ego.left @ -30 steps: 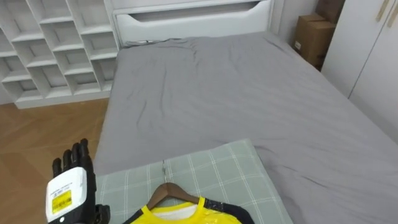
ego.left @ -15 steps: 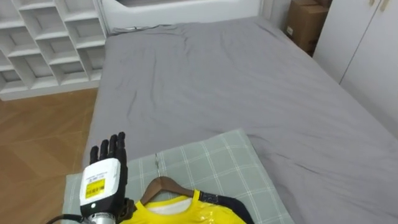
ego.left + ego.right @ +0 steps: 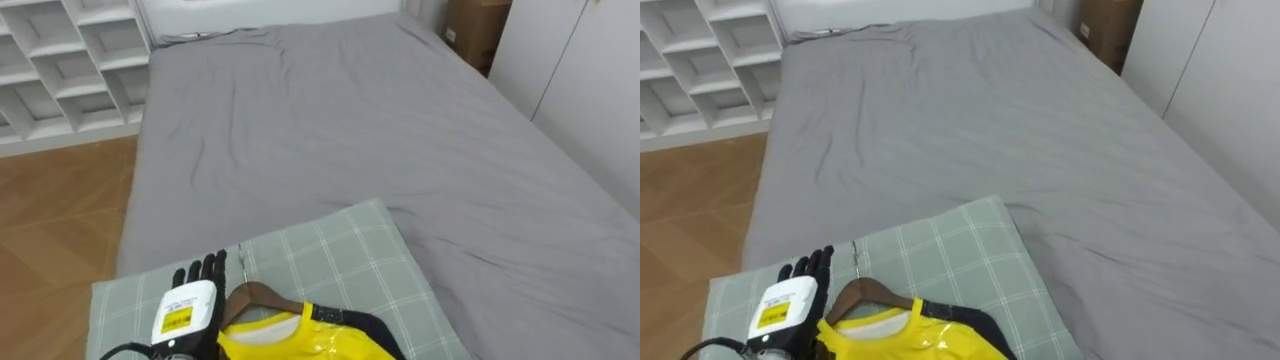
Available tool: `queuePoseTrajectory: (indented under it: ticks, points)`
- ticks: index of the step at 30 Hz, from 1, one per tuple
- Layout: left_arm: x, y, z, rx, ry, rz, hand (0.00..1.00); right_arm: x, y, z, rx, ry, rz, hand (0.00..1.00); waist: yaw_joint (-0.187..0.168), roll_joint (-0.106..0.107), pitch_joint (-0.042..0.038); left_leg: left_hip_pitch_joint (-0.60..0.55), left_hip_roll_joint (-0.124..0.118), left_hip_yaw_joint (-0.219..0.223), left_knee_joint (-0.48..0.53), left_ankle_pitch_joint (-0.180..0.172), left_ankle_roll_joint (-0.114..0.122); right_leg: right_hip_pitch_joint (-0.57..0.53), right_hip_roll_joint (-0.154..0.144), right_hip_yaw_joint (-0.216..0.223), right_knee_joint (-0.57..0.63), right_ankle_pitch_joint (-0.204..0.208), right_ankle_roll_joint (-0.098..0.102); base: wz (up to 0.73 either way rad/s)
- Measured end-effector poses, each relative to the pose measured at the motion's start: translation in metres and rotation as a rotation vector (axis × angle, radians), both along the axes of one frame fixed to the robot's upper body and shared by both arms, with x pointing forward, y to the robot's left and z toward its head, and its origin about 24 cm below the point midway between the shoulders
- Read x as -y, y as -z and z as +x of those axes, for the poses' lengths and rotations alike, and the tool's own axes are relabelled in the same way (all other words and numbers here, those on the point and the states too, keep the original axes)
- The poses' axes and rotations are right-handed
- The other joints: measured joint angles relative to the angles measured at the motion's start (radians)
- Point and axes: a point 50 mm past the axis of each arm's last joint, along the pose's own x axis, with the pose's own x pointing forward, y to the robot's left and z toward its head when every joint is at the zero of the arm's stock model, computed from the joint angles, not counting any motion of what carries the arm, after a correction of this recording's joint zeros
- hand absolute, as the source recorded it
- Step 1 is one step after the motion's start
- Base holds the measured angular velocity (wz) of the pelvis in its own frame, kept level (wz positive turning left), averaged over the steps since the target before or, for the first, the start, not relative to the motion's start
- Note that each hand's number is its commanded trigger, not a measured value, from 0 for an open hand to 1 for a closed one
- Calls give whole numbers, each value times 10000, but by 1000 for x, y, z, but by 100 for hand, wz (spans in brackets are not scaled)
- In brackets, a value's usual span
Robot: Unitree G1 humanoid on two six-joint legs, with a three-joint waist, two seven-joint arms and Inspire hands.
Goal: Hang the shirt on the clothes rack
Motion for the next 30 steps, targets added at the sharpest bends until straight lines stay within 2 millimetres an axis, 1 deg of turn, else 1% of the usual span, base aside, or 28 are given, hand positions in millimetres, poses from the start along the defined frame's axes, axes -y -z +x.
queuePoseTrajectory:
  ticks: [2, 6, 9, 16, 18, 20, 23, 24, 26, 27, 30]
  points:
    - [2, 7, -5, -511, -33, -85, 0, 2, 0, -1, -39, -64, -84, 0, 44, 45, -28, 41, -2, -4, -16, 0, 0, -4, 6, 97, 0, 0, 0, -6]
    - [1, 11, -9, -851, -99, -166, 0, 2, 0, -1, -87, -82, -209, 0, 67, 64, -22, 122, 0, -4, -68, 0, 0, 17, 24, 131, 1, 0, 0, -6]
    - [0, 14, -14, -1026, -445, -556, 0, 2, 0, -4, -141, -14, -244, 0, 71, 68, -25, 199, -2, -4, -68, 0, 0, 113, 26, 106, -5, 0, 0, 1]
    - [-8, 22, -29, -1504, -966, -757, 0, 3, 0, -7, -177, 48, -305, 0, 87, 78, -34, 273, -6, 9, -69, 0, 0, 171, 28, 111, -3, 0, 0, 0]
    - [-11, 23, -32, -1583, -1142, -740, 0, 3, 0, -10, -251, 43, -317, 0, 80, 60, -25, 320, -6, 3, -69, 0, 0, 187, 30, 113, -3, 0, 0, 0]
    - [-12, 25, -36, -1686, -1200, -716, 0, 3, 1, -13, -315, 68, -325, 0, 88, 50, -48, 344, -7, 7, -68, 0, 0, 190, 30, 110, -4, -1, 1, 0]
    - [-12, 26, -36, -1705, -1206, -715, 0, 3, 1, -14, -316, 69, -318, 0, 104, -8, -39, 338, -18, 21, -68, 0, 0, 192, 24, 133, -29, -12, 15, 0]
    - [-12, 26, -36, -1716, -1208, -714, 0, 3, 1, -13, -310, 60, -322, 0, 129, -21, -45, 341, -20, 26, -68, 0, 0, 204, 24, 139, -47, -14, 17, 0]
    - [-13, 28, -39, -1846, -1241, -690, 0, 3, 1, -15, -363, 82, -369, 0, 155, -81, -84, 372, -26, 26, -67, 0, 0, 311, 24, 140, -183, -14, 17, 0]
    - [-13, 28, -39, -1878, -1248, -686, 0, 3, 1, -16, -386, 87, -377, 0, 159, -88, -88, 380, -25, 22, -64, 0, 0, 310, 26, 139, -180, -14, 17, 0]
    - [-13, 29, -40, -1903, -1262, -702, 0, 3, 2, -23, -539, 155, -407, 0, 316, -91, -98, 423, -23, 24, -64, 0, -1, 334, 26, 141, -171, -14, 17, 0]
